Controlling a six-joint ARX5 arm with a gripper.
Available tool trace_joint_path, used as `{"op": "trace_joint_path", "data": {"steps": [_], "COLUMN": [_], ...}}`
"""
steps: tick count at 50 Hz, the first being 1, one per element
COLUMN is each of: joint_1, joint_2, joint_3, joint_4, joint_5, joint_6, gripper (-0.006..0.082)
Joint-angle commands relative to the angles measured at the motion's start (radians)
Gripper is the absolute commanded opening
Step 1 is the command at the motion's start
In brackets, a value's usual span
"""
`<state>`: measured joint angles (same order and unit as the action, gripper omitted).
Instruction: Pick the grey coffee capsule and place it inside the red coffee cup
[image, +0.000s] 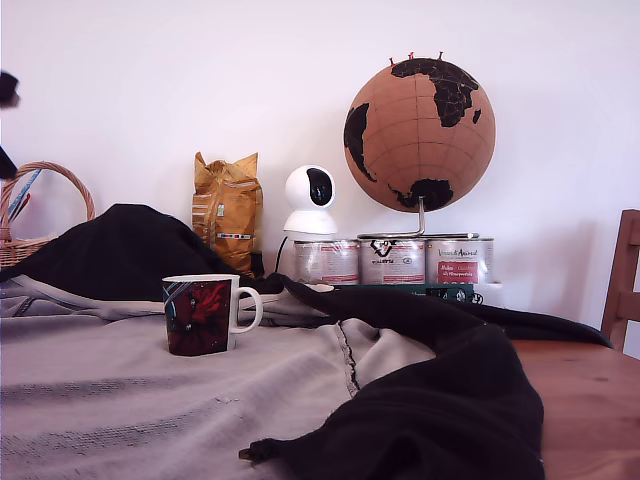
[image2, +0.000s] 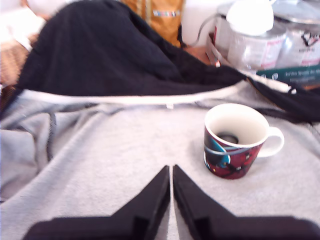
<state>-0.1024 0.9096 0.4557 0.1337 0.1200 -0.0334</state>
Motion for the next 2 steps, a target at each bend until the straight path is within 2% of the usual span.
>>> {"op": "trace_joint_path", "data": {"steps": [1,2], "joint_1": [0.002,0.002], "joint_2": [-0.038,-0.047], "joint_3": [-0.024,-0.024], "joint_4": [-0.005,-0.01], "joint_5": [-0.006,-0.01], "joint_6": [-0.012,-0.011], "gripper": [-0.0014,-0.0014]}}
